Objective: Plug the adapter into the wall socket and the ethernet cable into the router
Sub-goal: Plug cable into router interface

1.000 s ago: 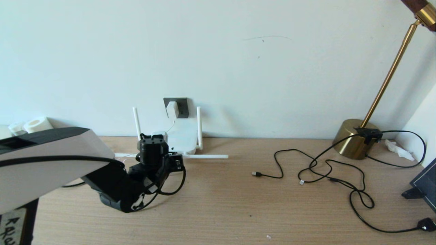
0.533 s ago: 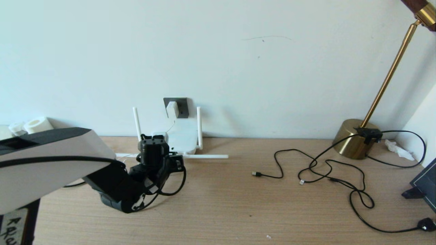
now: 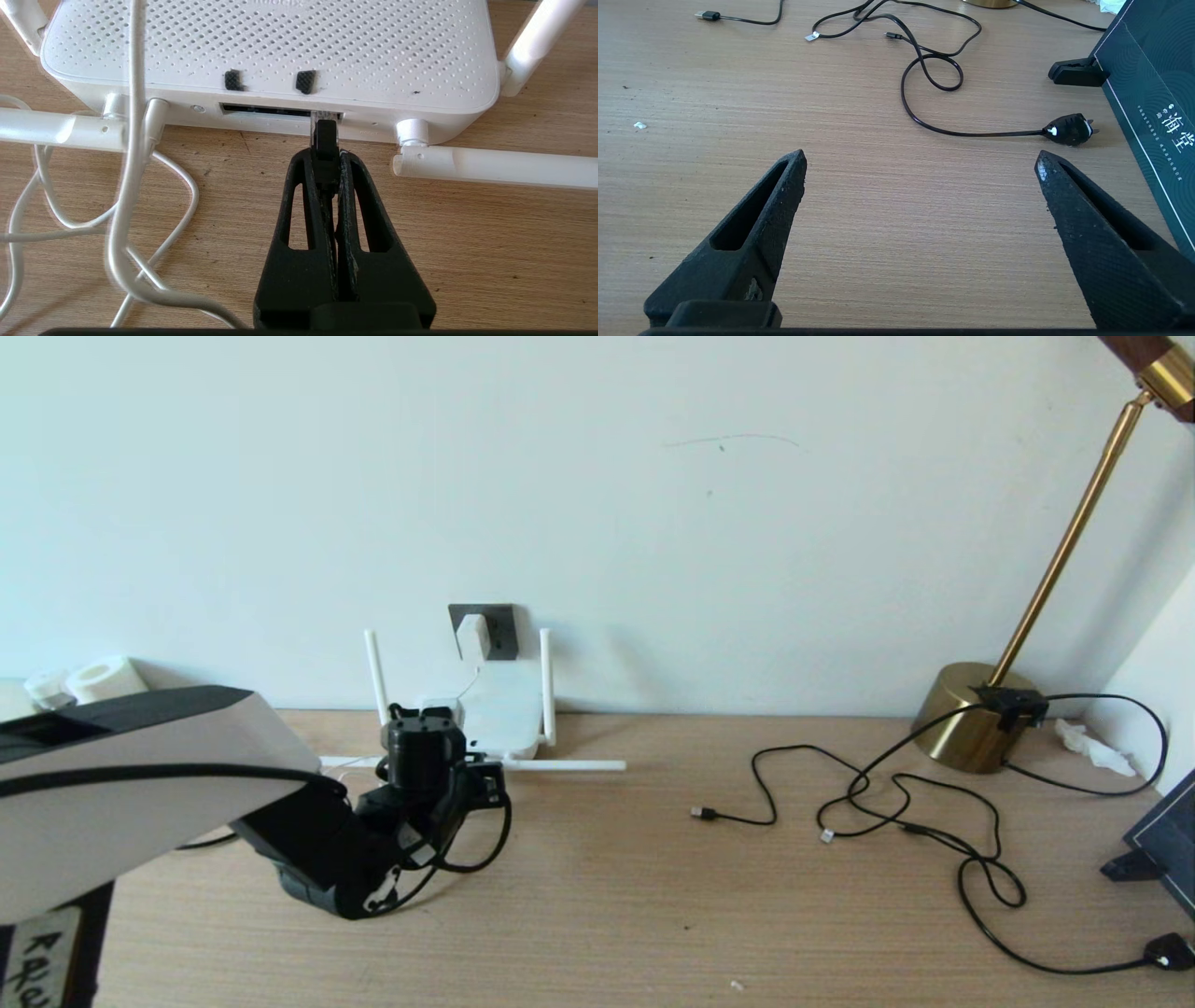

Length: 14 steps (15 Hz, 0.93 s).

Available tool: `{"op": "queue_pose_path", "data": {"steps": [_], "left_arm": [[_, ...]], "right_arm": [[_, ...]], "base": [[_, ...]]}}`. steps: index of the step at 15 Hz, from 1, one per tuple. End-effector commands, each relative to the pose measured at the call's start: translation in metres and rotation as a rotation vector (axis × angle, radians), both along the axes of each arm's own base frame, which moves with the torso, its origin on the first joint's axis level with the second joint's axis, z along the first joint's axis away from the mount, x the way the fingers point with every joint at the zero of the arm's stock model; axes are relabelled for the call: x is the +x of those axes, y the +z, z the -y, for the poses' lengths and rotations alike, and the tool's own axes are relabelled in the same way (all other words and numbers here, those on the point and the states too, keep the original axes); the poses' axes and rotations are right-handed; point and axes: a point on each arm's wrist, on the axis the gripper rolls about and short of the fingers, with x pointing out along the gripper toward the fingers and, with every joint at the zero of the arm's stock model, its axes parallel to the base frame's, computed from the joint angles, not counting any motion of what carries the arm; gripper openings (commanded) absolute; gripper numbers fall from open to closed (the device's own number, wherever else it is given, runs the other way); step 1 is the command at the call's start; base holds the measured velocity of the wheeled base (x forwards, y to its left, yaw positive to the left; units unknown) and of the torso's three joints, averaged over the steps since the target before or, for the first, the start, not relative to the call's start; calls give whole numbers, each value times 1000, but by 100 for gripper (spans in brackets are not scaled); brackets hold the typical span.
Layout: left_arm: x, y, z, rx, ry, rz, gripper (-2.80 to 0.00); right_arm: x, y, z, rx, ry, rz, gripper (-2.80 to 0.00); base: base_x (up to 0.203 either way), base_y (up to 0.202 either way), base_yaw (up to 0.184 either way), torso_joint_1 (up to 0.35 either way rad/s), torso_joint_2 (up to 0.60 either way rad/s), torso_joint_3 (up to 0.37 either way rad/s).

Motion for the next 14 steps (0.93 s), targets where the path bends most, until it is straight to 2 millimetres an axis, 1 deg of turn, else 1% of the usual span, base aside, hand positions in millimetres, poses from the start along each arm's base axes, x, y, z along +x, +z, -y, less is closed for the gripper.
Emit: {"op": "queue_pose_path", "data": {"steps": [1,14], "left_arm": [[2,1,0,-5,-2,9,-280],[3,5,-2,-9,-16,20,-280]], "right_arm": [[0,0,0,-1,-1,-4,0],[0,0,0,-1,1,-3,0]], "base": [[0,0,0,0,0,0],[0,0,0,0,0,0]]}}
